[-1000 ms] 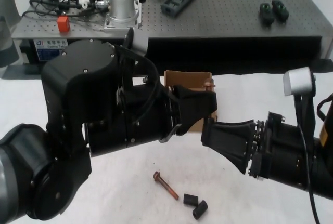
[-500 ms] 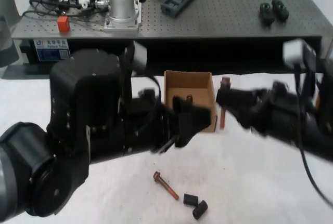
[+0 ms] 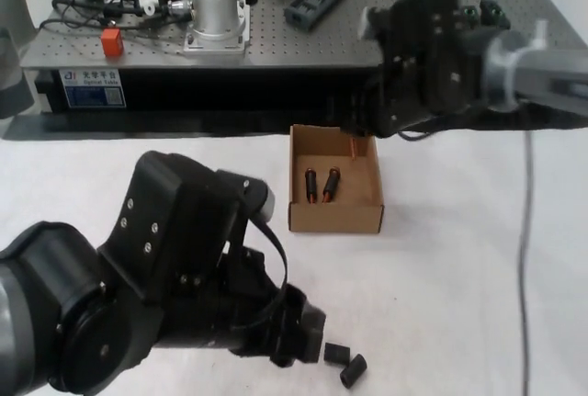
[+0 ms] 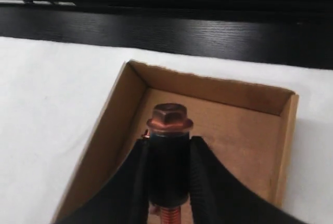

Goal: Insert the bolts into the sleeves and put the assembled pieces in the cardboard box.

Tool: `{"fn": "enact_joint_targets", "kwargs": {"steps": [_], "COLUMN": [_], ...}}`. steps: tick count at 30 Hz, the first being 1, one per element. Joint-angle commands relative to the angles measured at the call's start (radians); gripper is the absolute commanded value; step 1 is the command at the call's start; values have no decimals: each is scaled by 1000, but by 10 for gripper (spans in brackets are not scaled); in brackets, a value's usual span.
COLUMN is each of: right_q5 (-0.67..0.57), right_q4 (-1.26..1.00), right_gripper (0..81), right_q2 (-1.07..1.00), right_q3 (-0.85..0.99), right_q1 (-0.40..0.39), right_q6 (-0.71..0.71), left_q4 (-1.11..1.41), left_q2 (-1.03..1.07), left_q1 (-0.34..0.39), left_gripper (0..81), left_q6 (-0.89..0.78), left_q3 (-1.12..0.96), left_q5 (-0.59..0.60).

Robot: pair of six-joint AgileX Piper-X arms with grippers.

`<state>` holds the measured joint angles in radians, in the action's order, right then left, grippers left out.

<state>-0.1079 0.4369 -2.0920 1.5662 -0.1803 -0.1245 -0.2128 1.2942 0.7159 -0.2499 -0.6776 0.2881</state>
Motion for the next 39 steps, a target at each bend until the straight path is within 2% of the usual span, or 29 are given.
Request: {"fn": "enact_joint_targets", "kwargs": {"steps": [1,3,5,8,10,11,15,18,23,27,34,39], "right_q5": [-5,6,4,-13,-63,-83,-160,-164,-156,-156,-156,-153], "right_q4": [11,65,106,127,122,117,122,147,147,147,131,124], "right_gripper": [7,0,48,223,372,416,378,365,365,365,365,365], "right_q2": [16,-31,-67,-87,-83,-72,8,112,328,474,660,705], "right_q3": [13,71,109,126,126,126,124,93,-70,-224,-476,-565], "right_q1": [0,-4,-6,-6,-6,-3,17,32,69,101,158,178], "right_q6": [14,14,17,17,17,17,17,38,58,58,58,56], "left_q4": [-47,-65,-83,-87,-100,-124,-244,-342,-536,-587,-600,-596], "left_q2": [-9,-9,-6,7,26,43,146,262,440,551,658,693], "left_q1": [3,3,3,5,5,8,33,66,121,152,169,169], "left_gripper": [420,420,420,420,420,420,420,420,420,420,419,328], "left_q6": [26,26,31,58,76,82,204,297,394,421,430,453], "left_q3": [-4,-4,-7,-10,-21,-37,-143,-257,-486,-607,-690,-689], "left_q5": [-14,-3,12,23,38,42,21,-29,-79,-124,-121,-121]}}
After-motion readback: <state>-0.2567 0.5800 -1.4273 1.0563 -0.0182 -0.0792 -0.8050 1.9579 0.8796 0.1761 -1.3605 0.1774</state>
